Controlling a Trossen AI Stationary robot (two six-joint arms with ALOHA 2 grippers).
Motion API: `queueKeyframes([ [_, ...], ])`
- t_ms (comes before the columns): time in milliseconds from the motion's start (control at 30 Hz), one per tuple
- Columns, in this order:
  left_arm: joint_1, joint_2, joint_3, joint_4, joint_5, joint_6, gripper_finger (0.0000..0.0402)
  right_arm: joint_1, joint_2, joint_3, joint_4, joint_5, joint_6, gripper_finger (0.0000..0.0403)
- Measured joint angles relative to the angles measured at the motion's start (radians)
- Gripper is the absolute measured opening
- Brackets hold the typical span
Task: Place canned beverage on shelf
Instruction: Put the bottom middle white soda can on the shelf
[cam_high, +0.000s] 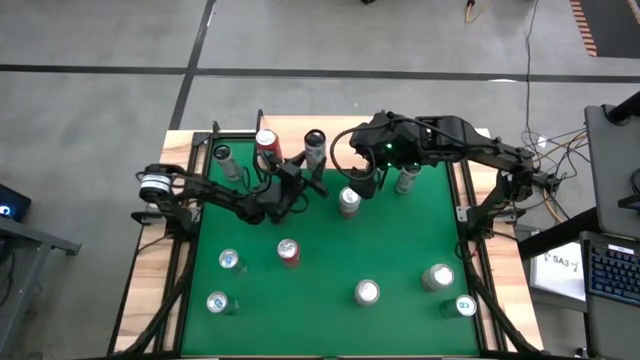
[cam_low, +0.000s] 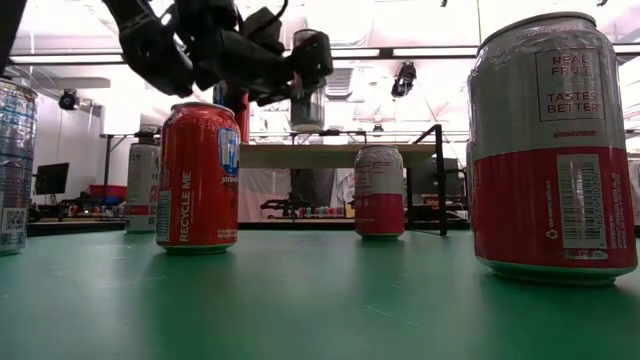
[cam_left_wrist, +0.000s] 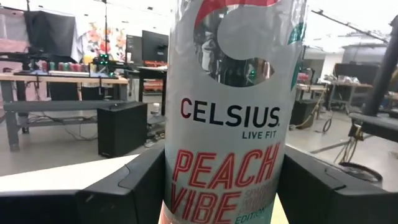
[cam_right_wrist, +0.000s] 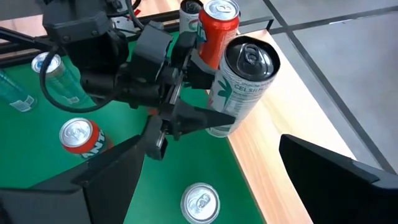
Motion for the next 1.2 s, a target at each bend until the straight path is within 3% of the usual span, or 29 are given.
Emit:
queueKeyframes([
  [300, 0.016, 0.027, 0.001, 0.008, -0.054, -0.023, 0.0228, 0.0, 0.0, -0.002, 0.006, 0.001, -0.011, 0.0363],
  [1200, 0.058, 0.03, 0.001, -0.028, -0.055, -0.033, 0.0239, 0.0, 0.002, -0.002, 0.021, 0.001, -0.023, 0.0364],
])
